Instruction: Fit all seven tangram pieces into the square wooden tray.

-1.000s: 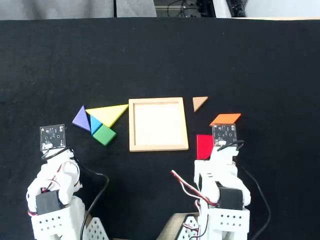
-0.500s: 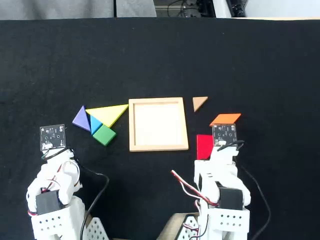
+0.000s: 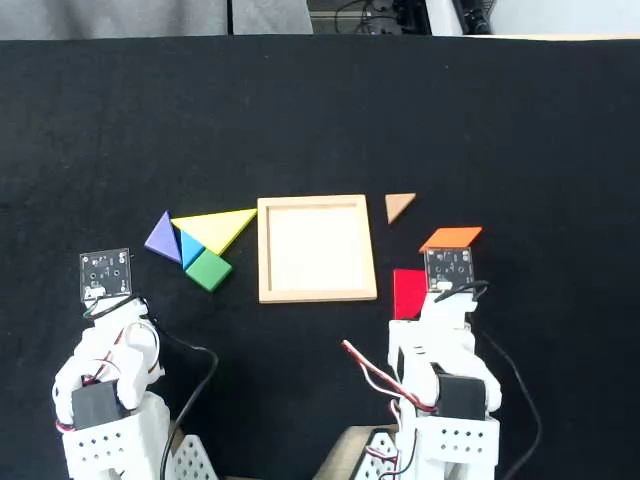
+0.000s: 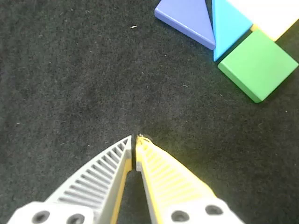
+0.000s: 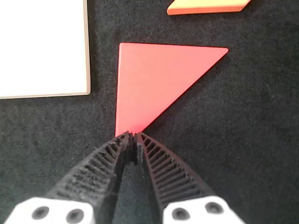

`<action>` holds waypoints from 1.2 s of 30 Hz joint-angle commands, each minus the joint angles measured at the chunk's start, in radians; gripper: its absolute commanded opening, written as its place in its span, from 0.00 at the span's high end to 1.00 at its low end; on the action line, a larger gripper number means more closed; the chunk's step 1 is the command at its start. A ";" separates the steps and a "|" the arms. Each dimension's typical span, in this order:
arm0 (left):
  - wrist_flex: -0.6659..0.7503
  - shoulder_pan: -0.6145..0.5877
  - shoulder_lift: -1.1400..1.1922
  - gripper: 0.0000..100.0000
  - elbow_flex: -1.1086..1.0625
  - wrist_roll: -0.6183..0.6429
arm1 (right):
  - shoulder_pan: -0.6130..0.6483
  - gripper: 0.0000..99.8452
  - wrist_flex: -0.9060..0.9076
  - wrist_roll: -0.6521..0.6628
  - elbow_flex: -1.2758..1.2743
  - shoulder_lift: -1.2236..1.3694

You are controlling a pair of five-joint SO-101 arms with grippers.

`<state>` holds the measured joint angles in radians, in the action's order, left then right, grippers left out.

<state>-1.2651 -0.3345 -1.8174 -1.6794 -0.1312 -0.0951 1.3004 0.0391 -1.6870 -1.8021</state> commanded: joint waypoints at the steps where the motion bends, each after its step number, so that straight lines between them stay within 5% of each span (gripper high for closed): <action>1: -0.005 0.005 -0.002 0.97 -0.021 -0.005 | -0.012 0.99 0.005 0.008 0.002 -0.088; 36: -0.005 0.022 -0.002 0.97 -0.021 -0.005 | -0.012 0.99 0.005 0.008 0.002 -0.088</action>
<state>-1.2651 -0.3237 -1.8174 -1.6794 -0.1312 -0.0951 1.3004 0.0391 -1.6870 -1.8021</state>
